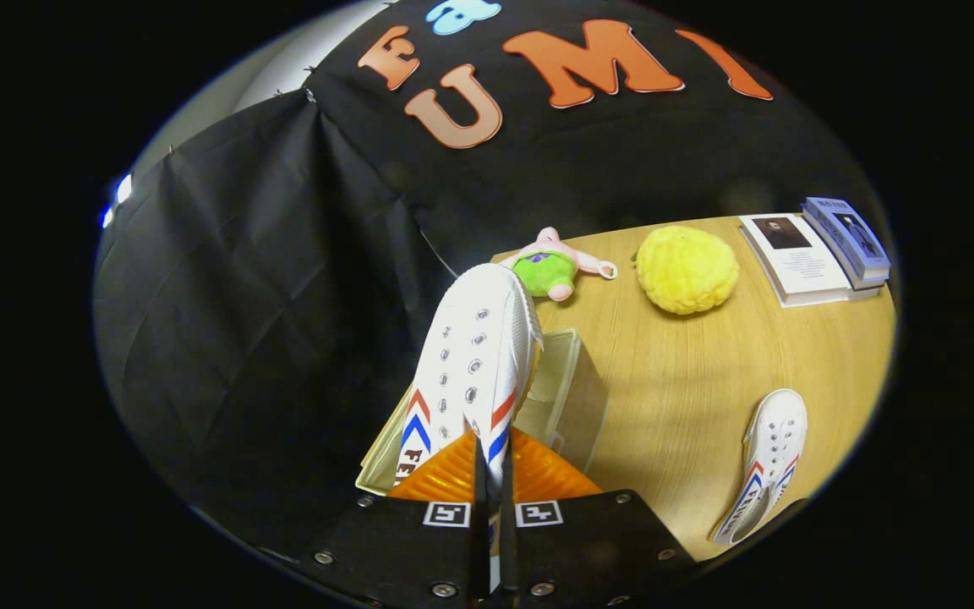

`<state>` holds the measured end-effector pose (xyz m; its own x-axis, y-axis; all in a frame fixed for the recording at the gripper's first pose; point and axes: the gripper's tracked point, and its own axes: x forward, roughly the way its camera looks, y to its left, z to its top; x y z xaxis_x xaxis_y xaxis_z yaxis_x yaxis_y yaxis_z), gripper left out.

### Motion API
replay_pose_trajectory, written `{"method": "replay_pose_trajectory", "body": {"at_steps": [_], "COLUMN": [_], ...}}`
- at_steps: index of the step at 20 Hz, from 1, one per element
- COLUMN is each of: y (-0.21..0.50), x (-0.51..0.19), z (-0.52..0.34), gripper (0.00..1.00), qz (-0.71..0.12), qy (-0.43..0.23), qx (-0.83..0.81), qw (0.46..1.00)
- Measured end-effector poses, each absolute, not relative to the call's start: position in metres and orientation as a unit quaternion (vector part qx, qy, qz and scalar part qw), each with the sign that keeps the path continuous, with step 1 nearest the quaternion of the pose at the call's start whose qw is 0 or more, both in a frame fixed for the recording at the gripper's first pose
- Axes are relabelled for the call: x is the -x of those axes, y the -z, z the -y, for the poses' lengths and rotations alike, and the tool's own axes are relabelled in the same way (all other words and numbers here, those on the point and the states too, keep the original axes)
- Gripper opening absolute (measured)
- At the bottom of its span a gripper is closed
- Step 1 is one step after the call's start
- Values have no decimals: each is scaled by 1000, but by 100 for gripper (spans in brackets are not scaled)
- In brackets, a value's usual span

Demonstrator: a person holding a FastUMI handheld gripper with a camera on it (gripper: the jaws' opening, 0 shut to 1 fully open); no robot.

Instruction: Open the storage box then place both shoes into the box .Put the left shoe in first, then the right shoe, with the right side of both shoes facing outward in a uniform manner.

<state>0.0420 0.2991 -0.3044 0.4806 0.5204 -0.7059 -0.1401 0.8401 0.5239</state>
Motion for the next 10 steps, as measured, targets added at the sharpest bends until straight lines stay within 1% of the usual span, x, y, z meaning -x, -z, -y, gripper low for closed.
{"method": "replay_pose_trajectory", "body": {"at_steps": [4, 10], "y": [328, 355], "x": [-36, -32], "z": [-327, -334], "gripper": [5, 5], "qz": [-483, -495], "qy": [-221, -240], "qx": [-175, -97], "qw": [829, 829]}}
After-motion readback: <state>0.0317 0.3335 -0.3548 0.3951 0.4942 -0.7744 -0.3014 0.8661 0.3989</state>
